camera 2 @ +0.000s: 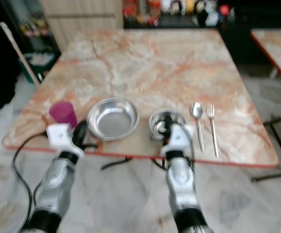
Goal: Setting the table
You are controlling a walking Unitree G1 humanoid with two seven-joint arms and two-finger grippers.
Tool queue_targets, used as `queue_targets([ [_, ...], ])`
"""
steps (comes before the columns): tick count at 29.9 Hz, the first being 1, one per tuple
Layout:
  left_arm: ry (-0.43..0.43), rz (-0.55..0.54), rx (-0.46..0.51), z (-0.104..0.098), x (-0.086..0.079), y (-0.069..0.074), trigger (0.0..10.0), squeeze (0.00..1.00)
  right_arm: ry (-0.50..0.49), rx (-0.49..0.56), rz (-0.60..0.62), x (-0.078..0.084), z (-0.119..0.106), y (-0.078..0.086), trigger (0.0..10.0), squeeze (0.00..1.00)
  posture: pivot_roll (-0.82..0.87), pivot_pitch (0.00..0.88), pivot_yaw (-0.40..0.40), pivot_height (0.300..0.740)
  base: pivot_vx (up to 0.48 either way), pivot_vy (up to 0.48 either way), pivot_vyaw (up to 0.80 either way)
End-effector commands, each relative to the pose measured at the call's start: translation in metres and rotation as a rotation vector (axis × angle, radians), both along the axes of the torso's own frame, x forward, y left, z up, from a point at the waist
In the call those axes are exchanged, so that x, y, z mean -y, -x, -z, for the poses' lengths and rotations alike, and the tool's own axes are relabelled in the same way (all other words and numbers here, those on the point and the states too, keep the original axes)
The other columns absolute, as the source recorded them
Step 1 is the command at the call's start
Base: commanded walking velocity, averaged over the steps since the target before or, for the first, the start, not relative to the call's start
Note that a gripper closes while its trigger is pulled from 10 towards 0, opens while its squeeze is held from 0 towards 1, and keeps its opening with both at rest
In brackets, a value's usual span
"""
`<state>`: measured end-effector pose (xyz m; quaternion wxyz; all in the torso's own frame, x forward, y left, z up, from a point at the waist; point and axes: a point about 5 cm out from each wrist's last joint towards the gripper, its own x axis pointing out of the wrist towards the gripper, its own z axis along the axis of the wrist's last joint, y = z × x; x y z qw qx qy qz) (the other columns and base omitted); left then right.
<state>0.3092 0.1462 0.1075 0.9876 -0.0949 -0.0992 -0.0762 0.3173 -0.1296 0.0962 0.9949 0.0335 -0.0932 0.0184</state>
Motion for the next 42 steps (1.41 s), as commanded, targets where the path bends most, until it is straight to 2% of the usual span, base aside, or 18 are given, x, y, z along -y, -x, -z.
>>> queue_targets([
  [1,0.011,-0.008,-0.013,0.003,-0.005,0.004,10.0,0.0,-0.001,0.009,-0.021,-0.006,-0.002,0.0,10.0,0.0,0.05,0.121,0.027,0.74,0.0,0.0,0.0],
  [7,0.027,0.007,-0.028,0.004,-0.003,0.009,10.0,0.0,-0.001,0.008,-0.025,-0.007,-0.002,0.0,10.0,0.0,0.05,0.112,0.029,0.74,0.0,0.0,0.0],
  [8,0.025,0.021,-0.035,0.004,-0.002,0.011,10.0,0.29,-0.003,0.008,-0.027,-0.008,-0.002,0.0,10.0,0.0,0.05,0.109,0.03,0.74,0.0,0.0,0.0],
  [9,0.014,0.027,-0.038,0.004,-0.002,0.012,10.0,1.0,-0.004,0.007,-0.027,-0.008,-0.002,0.0,10.0,0.0,0.05,0.107,0.031,0.74,0.0,0.0,0.0],
  [12,0.011,0.047,-0.066,0.007,0.0,0.013,10.0,1.0,-0.005,0.004,-0.031,-0.009,-0.001,0.001,10.0,0.0,0.06,0.1,0.031,0.74,0.0,0.0,0.0],
  [14,0.102,0.081,-0.126,0.013,0.003,0.014,10.0,1.0,-0.003,-0.003,-0.041,-0.011,0.001,0.001,10.0,0.0,0.05,0.095,0.032,0.74,0.0,0.0,0.0],
  [20,0.169,0.115,-0.162,0.011,0.006,0.013,10.0,1.0,-0.002,-0.006,-0.045,-0.012,0.002,0.002,10.0,0.0,0.05,0.078,0.033,0.74,0.0,0.0,0.0],
  [22,0.164,0.134,-0.158,0.008,0.009,0.012,10.0,1.0,-0.003,-0.005,-0.045,-0.012,0.002,0.002,10.0,0.0,0.05,0.077,0.033,0.74,0.0,0.0,0.0],
  [24,0.176,0.136,-0.166,0.007,0.011,0.009,10.0,1.0,-0.003,-0.004,-0.046,-0.012,0.002,0.002,10.0,0.0,0.05,0.072,0.033,0.74,0.0,0.0,0.0],
  [26,0.248,0.145,-0.178,0.001,0.016,0.004,10.0,1.0,-0.002,0.0,-0.043,-0.011,0.001,0.002,10.0,0.0,0.05,0.064,0.032,0.74,0.0,0.0,0.0],
  [27,0.248,0.145,-0.178,0.001,0.016,0.004,10.0,1.0,-0.002,0.0,-0.043,-0.011,0.001,0.002,10.0,0.0,0.05,0.064,0.032,0.74,0.0,0.0,0.0],
  [30,0.325,0.149,-0.23,-0.003,0.022,-0.005,10.0,1.0,0.0,0.006,-0.032,-0.007,-0.001,0.0,10.0,0.0,0.04,0.056,0.038,0.74,0.0,0.0,0.0],
  [39,0.339,0.163,-0.25,-0.009,0.026,-0.012,10.0,1.0,0.0,0.012,-0.016,-0.004,-0.003,-0.001,10.0,0.0,0.03,0.073,0.045,0.74,0.0,0.0,0.0],
  [40,0.314,0.153,-0.265,-0.008,0.025,-0.014,10.0,1.0,-0.001,0.01,-0.011,-0.003,-0.003,0.0,10.0,0.0,0.04,0.089,0.046,0.74,0.0,0.0,0.0],
  [41,0.288,0.128,-0.291,-0.006,0.024,-0.016,10.0,0.0,-0.002,0.005,-0.004,-0.003,-0.001,0.0,10.0,0.0,0.04,0.093,0.046,0.74,0.0,0.0,0.0],
  [42,0.285,0.116,-0.3,-0.005,0.023,-0.017,10.0,0.0,-0.002,0.004,-0.003,-0.003,-0.001,0.0,10.0,0.0,0.04,0.094,0.046,0.74,0.0,0.0,0.0],
])
